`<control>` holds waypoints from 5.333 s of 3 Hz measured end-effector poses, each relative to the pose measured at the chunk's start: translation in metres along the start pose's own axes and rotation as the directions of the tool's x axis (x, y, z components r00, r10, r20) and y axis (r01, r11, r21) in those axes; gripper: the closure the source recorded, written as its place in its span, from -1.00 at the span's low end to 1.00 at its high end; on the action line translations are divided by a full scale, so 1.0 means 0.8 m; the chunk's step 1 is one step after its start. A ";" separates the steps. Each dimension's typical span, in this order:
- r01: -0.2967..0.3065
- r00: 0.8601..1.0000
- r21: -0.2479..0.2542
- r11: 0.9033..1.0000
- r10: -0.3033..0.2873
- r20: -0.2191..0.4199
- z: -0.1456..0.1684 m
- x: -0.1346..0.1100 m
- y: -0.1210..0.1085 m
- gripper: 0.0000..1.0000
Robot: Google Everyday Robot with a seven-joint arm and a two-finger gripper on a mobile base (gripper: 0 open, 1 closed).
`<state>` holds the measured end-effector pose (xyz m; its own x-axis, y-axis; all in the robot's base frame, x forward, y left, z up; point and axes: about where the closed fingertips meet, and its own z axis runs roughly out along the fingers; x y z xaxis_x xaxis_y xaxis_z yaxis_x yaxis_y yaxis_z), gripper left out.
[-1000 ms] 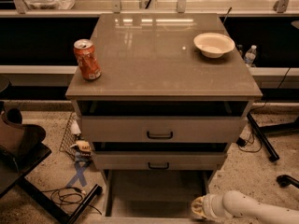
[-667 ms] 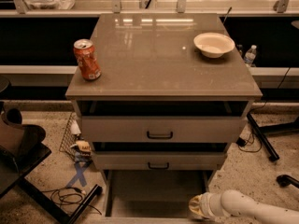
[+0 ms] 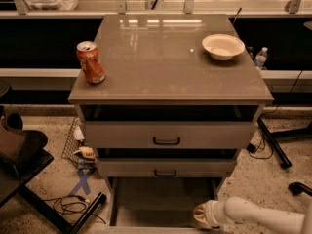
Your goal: Open bottom drawer
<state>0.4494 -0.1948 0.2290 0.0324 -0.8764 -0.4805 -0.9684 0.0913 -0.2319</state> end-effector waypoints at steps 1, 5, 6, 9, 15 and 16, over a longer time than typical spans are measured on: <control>0.011 0.999 -0.044 0.999 -0.013 -0.041 0.051 -0.002 -0.003 1.00; 0.000 0.987 -0.174 0.985 -0.028 -0.159 0.099 0.050 0.052 1.00; -0.013 0.986 -0.195 0.981 -0.020 -0.163 0.097 0.057 0.066 1.00; -0.079 0.960 -0.260 0.962 0.002 -0.282 0.041 0.102 0.146 1.00; -0.083 0.960 -0.269 0.960 0.005 -0.279 0.046 0.102 0.149 -1.00; -0.083 0.960 -0.269 0.959 0.005 -0.279 0.046 0.102 0.148 -1.00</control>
Offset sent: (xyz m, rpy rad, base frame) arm 0.0434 0.0470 -0.0986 -0.3119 0.0725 0.0633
